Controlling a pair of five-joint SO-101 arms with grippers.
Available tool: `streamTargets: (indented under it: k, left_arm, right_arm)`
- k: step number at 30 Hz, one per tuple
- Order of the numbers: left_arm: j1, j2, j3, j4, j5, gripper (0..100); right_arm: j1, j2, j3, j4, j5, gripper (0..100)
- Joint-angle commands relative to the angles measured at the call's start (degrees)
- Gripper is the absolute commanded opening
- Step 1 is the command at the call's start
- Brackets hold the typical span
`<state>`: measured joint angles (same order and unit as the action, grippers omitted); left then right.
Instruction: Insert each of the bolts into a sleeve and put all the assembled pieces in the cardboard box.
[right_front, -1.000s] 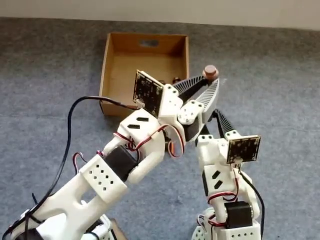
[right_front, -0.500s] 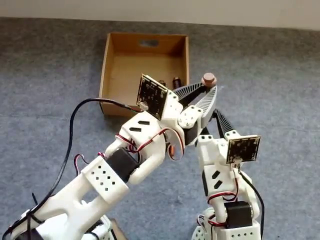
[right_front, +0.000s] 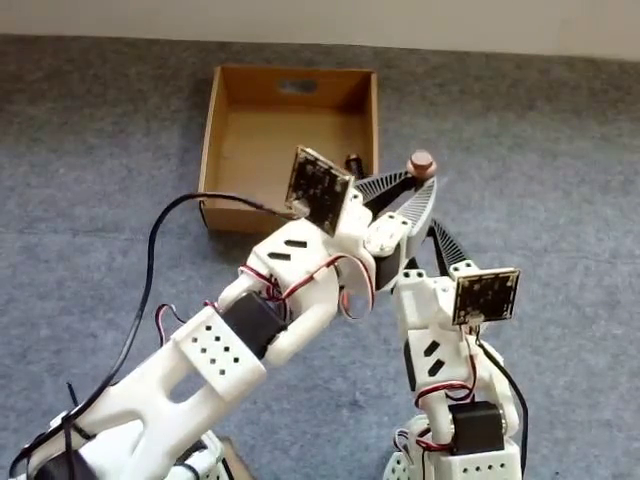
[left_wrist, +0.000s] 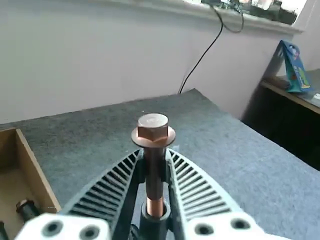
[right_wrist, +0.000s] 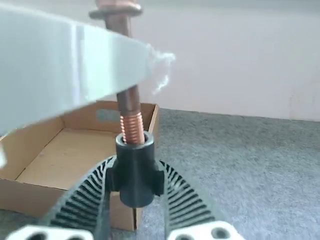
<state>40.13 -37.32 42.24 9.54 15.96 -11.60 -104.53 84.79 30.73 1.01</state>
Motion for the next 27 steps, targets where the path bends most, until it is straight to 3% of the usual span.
streamTargets:
  k: [1, 7, 27]
  left_arm:
    - [0.9, 1.5, -8.8, 9.5, 0.0, 1]
    - [0.6, 4.1, -17.3, 21.4, -0.2, 1]
    - [1.1, 4.4, -17.1, 30.7, -0.2, 1]
  right_arm:
    - [-0.2, -0.5, -0.7, -1.4, -0.6, 0.6]
    - [-0.2, -0.5, -0.8, -1.4, -0.6, 0.6]
    - [-0.2, -0.5, -0.7, -1.4, -0.6, 0.6]
